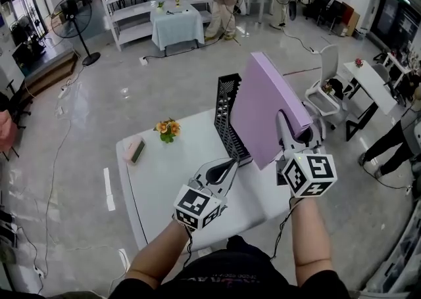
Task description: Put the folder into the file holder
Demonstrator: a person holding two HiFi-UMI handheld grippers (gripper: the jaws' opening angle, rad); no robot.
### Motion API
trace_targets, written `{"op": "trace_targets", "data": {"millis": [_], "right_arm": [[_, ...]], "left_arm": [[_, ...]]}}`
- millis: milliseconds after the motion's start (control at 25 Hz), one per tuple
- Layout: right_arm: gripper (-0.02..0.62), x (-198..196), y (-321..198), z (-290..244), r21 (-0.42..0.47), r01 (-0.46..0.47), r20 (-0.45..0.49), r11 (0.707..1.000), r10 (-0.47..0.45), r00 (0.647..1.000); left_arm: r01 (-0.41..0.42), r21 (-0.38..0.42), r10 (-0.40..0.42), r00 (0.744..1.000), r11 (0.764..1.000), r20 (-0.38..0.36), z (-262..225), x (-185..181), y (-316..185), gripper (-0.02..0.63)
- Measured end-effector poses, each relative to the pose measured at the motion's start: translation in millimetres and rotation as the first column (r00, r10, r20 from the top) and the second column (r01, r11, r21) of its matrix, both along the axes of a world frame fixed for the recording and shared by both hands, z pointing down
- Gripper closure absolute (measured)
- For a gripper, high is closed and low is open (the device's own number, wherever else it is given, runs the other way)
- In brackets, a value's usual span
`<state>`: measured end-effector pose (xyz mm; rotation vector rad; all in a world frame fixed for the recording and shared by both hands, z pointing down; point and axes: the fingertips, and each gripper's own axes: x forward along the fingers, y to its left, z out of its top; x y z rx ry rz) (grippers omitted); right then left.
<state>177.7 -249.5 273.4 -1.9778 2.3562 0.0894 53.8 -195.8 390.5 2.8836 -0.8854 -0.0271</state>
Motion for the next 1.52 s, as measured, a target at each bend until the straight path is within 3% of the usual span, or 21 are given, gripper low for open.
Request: {"op": "trace_targets", "data": {"millis": [800, 1520], "right_arm": [[0.454, -7.0, -76.4, 19.3, -0.027, 0.016, 0.03, 1.0, -0.015, 0.999], [0.454, -23.8, -107.8, 35.0, -0.021, -0.003, 0.037, 1.0, 0.004, 0.999]], "left_arm": [[0.068, -0.007, -0.067, 0.997, 0.998, 0.024, 6.5, -4.9, -41.3, 0.603], [0.108, -0.044, -0.107, 0.994, 0.993, 0.021, 18.3, -19.5, -63.6, 0.603]]}}
